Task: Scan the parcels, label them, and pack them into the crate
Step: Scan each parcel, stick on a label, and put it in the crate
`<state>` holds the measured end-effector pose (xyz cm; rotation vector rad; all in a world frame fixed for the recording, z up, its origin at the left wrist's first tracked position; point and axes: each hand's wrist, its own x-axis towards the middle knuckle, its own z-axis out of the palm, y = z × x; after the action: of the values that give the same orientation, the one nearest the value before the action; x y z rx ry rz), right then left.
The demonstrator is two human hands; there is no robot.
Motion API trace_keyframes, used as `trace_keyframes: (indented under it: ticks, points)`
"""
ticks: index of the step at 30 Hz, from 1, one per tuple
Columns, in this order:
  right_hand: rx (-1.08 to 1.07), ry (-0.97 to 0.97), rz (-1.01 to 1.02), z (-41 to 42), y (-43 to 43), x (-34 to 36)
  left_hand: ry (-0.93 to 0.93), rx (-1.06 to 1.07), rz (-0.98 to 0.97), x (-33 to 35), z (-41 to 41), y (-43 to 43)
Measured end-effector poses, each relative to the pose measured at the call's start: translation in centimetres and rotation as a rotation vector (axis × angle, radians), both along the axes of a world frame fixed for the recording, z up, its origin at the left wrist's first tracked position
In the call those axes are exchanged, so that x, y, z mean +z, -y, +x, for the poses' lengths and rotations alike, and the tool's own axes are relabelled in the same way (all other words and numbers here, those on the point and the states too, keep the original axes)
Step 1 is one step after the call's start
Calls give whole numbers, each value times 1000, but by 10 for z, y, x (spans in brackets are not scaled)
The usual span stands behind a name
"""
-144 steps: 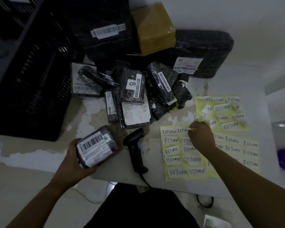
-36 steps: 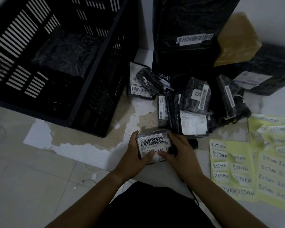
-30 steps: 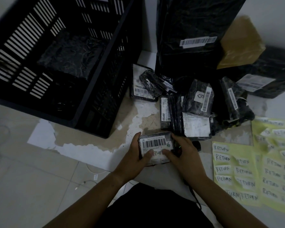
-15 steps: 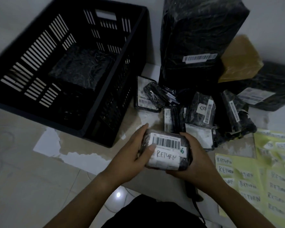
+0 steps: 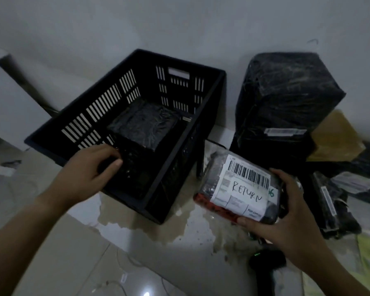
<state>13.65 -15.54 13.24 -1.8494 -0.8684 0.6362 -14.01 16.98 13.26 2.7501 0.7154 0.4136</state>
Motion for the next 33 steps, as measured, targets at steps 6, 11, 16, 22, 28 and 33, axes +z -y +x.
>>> trace_keyframes:
  ticks: [6,11,16,22,28,33]
  points:
    - [38,-11,136,10,-55,45,-282,-29,-3,1,-9,-35]
    - [188,172,212,27,-128,83,-210,-31,-126,2,7,-42]
    - [327,599,138,70,-224,100,-28,-52,-188,-6,4,-41]
    - [624,1161,-400,90,-335,84,-48,-36,-196,-8,5,-46]
    - [859,1610,-768,89,-394,44,-77,-31,-219,-11,4,-48]
    - [974,1593,-863,88,-421,14,-61,12,-237,-15,6,-52]
